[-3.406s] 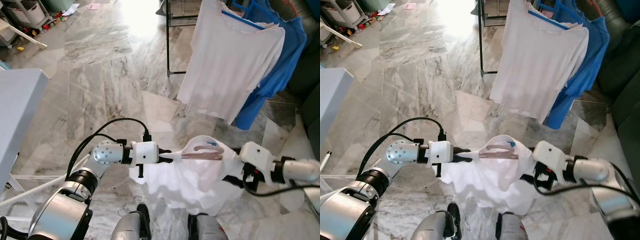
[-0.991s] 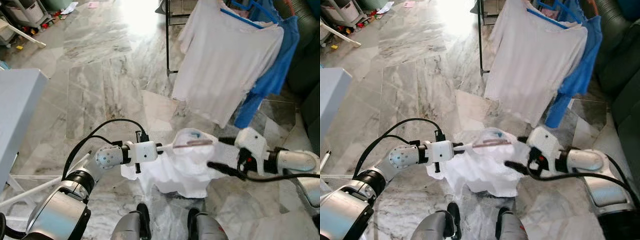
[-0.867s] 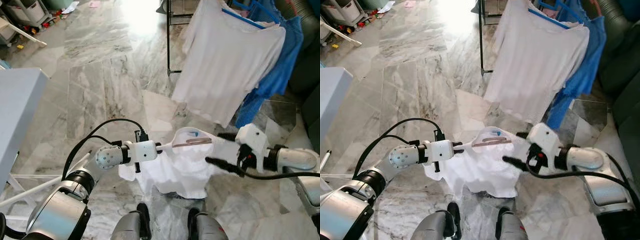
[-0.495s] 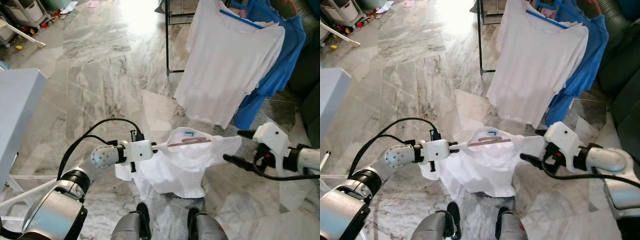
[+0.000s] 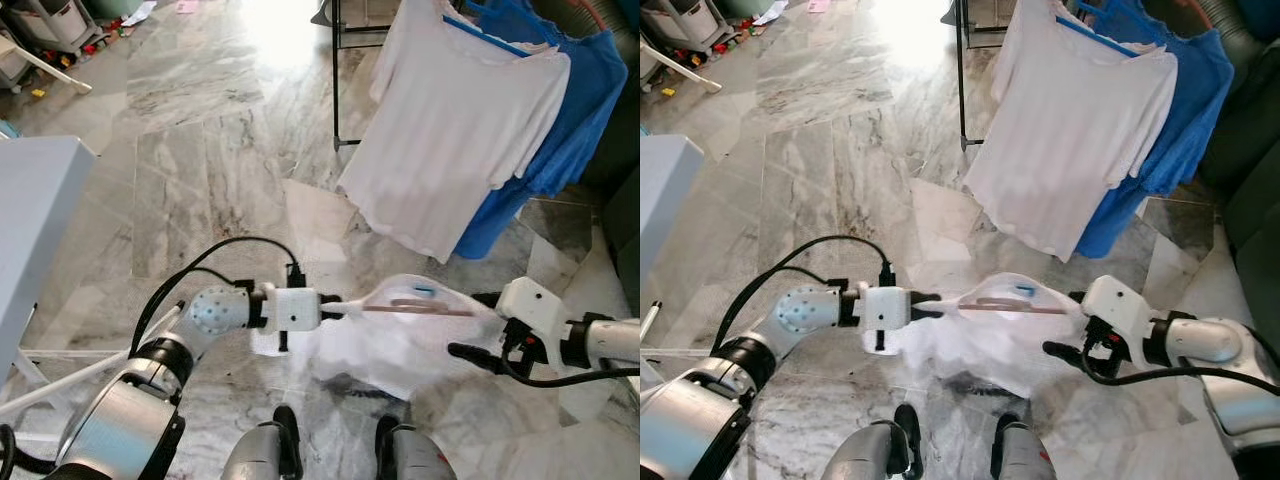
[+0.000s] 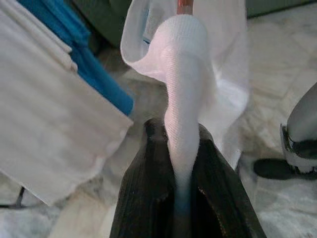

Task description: Hang hanger

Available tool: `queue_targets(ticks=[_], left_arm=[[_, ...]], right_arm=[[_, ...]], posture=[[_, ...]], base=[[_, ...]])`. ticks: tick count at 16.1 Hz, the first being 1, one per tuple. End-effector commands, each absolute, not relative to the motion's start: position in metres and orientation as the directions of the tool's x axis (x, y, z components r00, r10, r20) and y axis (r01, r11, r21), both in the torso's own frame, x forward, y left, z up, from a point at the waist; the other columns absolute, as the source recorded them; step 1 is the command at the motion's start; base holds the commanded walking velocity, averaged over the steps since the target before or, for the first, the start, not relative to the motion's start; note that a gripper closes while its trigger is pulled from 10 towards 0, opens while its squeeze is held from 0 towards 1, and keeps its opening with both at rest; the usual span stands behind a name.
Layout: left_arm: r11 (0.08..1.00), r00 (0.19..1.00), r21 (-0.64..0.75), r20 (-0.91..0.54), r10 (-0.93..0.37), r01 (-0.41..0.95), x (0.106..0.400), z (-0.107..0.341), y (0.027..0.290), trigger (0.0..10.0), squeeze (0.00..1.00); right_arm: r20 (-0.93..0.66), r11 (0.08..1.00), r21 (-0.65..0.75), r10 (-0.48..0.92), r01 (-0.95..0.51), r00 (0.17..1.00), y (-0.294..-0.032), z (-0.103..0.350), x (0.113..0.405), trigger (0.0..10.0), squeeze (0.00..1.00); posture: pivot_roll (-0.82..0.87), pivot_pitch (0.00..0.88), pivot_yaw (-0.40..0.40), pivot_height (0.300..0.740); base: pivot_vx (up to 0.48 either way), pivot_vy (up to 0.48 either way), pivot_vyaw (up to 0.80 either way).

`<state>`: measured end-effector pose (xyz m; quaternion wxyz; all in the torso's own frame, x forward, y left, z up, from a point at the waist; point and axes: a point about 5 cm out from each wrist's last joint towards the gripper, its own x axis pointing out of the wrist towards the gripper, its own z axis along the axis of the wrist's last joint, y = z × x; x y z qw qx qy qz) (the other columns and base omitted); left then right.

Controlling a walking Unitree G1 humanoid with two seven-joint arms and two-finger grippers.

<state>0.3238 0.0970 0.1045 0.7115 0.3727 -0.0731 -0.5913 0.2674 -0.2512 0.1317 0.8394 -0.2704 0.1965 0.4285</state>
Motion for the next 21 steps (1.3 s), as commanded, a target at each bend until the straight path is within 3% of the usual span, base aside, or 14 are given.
queue_targets(ticks=[1,2,3,21], left_arm=[[0.036,0.286,0.64,-0.292,-0.912,0.767,0.325,0.113,0.097,0.0,0.0],[0.037,0.283,0.637,-0.289,-0.914,0.77,0.325,0.114,0.097,0.0,0.0],[0.028,0.268,0.633,-0.286,-0.92,0.774,0.325,0.115,0.098,0.0,0.0],[-0.052,0.188,0.589,-0.339,-0.922,0.807,0.313,0.1,0.098,0.0,0.0]], right_arm=[[-0.576,0.461,-0.267,0.628,-0.846,0.523,-0.249,0.128,0.266,8.1,0.0],[-0.578,0.456,-0.261,0.632,-0.851,0.516,-0.249,0.127,0.266,3.6,0.0],[-0.586,0.442,-0.242,0.643,-0.864,0.493,-0.248,0.127,0.265,0.0,0.0],[-0.584,0.376,-0.21,0.692,-0.903,0.424,-0.239,0.135,0.277,0.0,0.0]], posture=[[-0.17,0.264,0.097,0.74],[-0.17,0.264,0.096,0.74],[-0.17,0.264,0.096,0.74],[-0.18,0.267,0.094,0.74]], base=[[0.0,0.0,0.0],[0.0,0.0,0.0],[0.0,0.0,0.0],[0.0,0.0,0.0]])
